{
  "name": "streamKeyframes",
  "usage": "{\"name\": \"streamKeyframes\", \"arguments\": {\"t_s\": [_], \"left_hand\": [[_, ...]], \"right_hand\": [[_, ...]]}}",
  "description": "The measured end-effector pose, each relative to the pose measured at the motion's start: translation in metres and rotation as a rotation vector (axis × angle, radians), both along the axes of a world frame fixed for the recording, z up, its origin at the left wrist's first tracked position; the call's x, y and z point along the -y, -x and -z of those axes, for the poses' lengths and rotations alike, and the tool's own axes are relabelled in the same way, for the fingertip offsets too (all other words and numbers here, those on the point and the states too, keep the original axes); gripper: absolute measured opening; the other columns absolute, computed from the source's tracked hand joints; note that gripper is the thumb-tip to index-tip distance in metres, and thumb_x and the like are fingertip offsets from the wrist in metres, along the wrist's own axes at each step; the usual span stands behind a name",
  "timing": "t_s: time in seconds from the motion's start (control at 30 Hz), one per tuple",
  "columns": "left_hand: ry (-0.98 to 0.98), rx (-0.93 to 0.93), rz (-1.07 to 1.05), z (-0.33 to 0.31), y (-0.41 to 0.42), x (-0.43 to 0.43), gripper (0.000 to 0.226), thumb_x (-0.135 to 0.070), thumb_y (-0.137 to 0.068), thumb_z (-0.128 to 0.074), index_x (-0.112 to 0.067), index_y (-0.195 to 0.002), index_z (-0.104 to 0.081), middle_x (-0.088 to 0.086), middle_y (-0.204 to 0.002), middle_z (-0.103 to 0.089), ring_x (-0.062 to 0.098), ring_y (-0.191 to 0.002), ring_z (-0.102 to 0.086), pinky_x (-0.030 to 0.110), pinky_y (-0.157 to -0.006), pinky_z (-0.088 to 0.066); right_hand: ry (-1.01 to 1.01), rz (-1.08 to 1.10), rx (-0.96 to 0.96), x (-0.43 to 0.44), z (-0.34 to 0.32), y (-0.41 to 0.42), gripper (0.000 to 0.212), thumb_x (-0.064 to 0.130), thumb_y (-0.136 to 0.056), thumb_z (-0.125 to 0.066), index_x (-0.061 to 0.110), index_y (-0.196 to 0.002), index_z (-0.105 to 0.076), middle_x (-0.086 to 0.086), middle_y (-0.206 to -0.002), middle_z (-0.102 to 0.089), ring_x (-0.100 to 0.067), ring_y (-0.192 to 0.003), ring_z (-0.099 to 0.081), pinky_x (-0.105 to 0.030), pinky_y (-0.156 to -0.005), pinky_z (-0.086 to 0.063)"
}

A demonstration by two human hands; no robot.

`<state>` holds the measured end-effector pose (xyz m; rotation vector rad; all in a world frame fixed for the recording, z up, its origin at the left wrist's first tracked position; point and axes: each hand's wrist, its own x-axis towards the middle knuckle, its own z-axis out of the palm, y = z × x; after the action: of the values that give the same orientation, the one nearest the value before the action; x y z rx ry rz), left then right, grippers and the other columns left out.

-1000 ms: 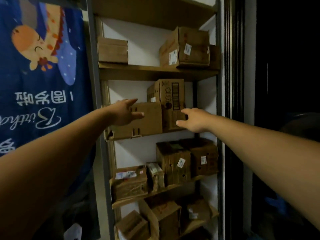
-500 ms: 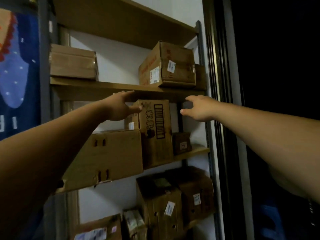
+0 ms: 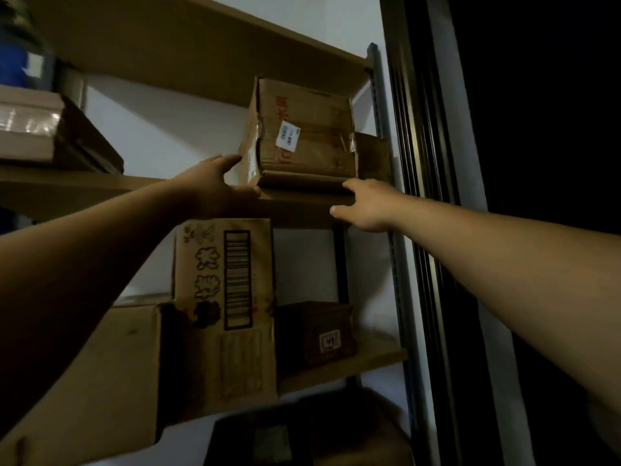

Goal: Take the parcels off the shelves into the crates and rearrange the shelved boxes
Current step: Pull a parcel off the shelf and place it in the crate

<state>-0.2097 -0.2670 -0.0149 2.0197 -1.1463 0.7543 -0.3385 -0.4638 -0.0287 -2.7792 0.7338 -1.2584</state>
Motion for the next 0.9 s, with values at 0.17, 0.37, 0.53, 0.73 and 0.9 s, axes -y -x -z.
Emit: {"name": "streamKeyframes", "arguments": {"t_s": [0.17,0.37,0.53,0.73,0.9], "left_hand": [[0.027,-0.029,-0.058,-0.022,-0.007,0.056,0.076,-0.04,-0.089,-0.058,-0.028,-0.15,-0.015,0.006,-0.155,-0.026,0.029,-0.136,-0.034,0.043,-0.109,-0.029],[0.137,-0.116,-0.11,-0.05,-0.036,0.089,0.083,-0.045,-0.088,-0.058,-0.016,-0.151,-0.011,0.015,-0.151,-0.032,0.031,-0.125,-0.046,0.042,-0.102,-0.036],[0.203,-0.211,-0.04,-0.069,-0.059,0.106,0.074,-0.046,-0.089,-0.055,-0.011,-0.147,-0.026,0.016,-0.147,-0.037,0.032,-0.129,-0.041,0.043,-0.105,-0.033],[0.339,-0.307,0.126,-0.068,-0.082,0.107,0.044,-0.04,-0.09,-0.057,-0.01,-0.122,-0.054,0.008,-0.105,-0.057,0.021,-0.089,-0.054,0.032,-0.076,-0.043],[0.614,-0.282,0.16,-0.075,-0.086,0.075,0.044,-0.04,-0.09,-0.058,-0.012,-0.121,-0.045,0.004,-0.093,-0.053,0.016,-0.074,-0.052,0.03,-0.062,-0.047]], "right_hand": [[-0.056,-0.075,0.126,0.061,-0.031,-0.026,0.07,0.049,-0.09,-0.055,0.019,-0.147,-0.027,-0.011,-0.143,-0.037,-0.031,-0.124,-0.045,-0.038,-0.096,-0.044],[-0.269,-0.218,0.318,0.097,-0.059,-0.063,0.076,0.044,-0.089,-0.058,0.021,-0.15,-0.019,-0.012,-0.149,-0.028,-0.033,-0.132,-0.037,-0.044,-0.103,-0.038],[-0.384,-0.316,0.421,0.108,-0.074,-0.091,0.078,0.038,-0.088,-0.061,0.022,-0.151,-0.016,-0.009,-0.149,-0.034,-0.031,-0.133,-0.038,-0.043,-0.107,-0.037],[-0.419,-0.347,0.533,0.098,-0.085,-0.117,0.086,0.038,-0.089,-0.061,0.018,-0.152,-0.007,-0.012,-0.156,-0.015,-0.032,-0.139,-0.027,-0.04,-0.106,-0.033],[-0.393,-0.433,0.573,0.069,-0.089,-0.128,0.064,0.044,-0.09,-0.057,0.015,-0.142,-0.034,-0.008,-0.142,-0.033,-0.028,-0.126,-0.041,-0.031,-0.085,-0.038]]}}
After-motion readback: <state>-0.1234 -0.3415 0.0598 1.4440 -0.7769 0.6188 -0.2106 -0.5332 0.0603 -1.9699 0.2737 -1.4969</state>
